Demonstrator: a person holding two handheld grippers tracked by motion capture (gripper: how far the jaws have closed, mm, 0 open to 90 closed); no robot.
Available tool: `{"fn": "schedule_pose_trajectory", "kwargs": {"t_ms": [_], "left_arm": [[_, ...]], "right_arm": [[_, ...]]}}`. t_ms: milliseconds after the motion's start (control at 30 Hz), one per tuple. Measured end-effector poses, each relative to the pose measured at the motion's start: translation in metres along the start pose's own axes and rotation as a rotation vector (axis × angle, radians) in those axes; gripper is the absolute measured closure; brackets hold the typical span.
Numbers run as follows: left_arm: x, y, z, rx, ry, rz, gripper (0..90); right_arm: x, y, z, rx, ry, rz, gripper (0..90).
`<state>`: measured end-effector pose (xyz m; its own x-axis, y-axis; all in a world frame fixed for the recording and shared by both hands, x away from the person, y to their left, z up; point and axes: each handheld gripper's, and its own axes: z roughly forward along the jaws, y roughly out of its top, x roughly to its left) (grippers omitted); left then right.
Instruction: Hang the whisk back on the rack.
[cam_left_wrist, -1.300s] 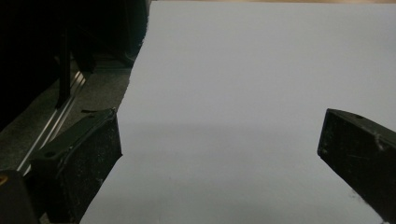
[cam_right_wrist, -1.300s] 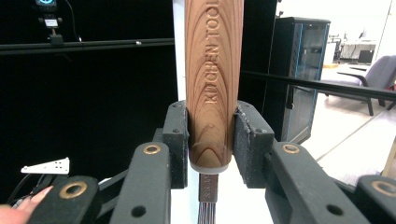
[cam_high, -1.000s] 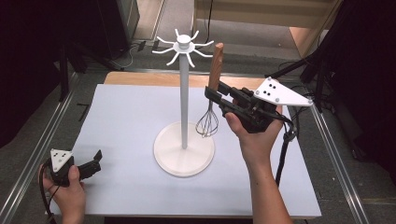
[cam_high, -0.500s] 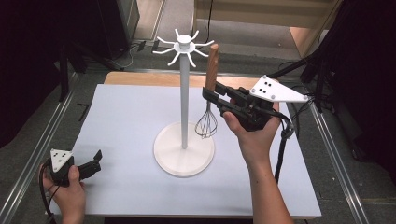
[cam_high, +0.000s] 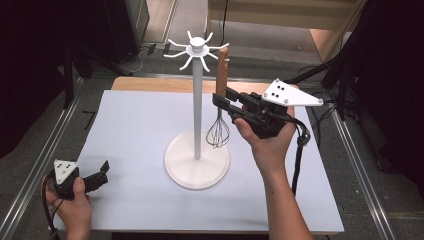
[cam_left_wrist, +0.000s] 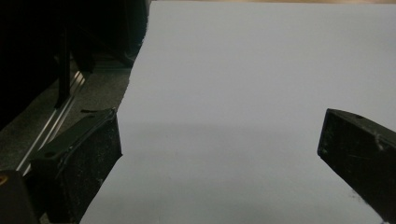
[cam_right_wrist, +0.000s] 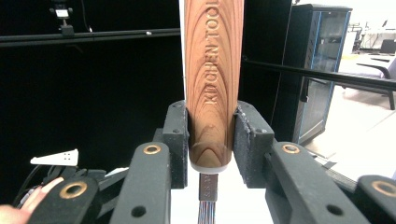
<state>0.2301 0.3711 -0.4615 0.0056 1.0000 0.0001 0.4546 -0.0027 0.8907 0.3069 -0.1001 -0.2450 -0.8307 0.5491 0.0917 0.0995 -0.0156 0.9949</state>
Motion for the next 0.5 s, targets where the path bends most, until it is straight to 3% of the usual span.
{"fn": "schedule_pose_trajectory", "kwargs": {"t_ms": [500], "left_arm": [[-0.001,0.000,0.000,0.000,0.001,0.003,0.1]], "right_arm": [[-0.002,-0.013,0.009,-0.042,0.007,-0.002,70.2]]}}
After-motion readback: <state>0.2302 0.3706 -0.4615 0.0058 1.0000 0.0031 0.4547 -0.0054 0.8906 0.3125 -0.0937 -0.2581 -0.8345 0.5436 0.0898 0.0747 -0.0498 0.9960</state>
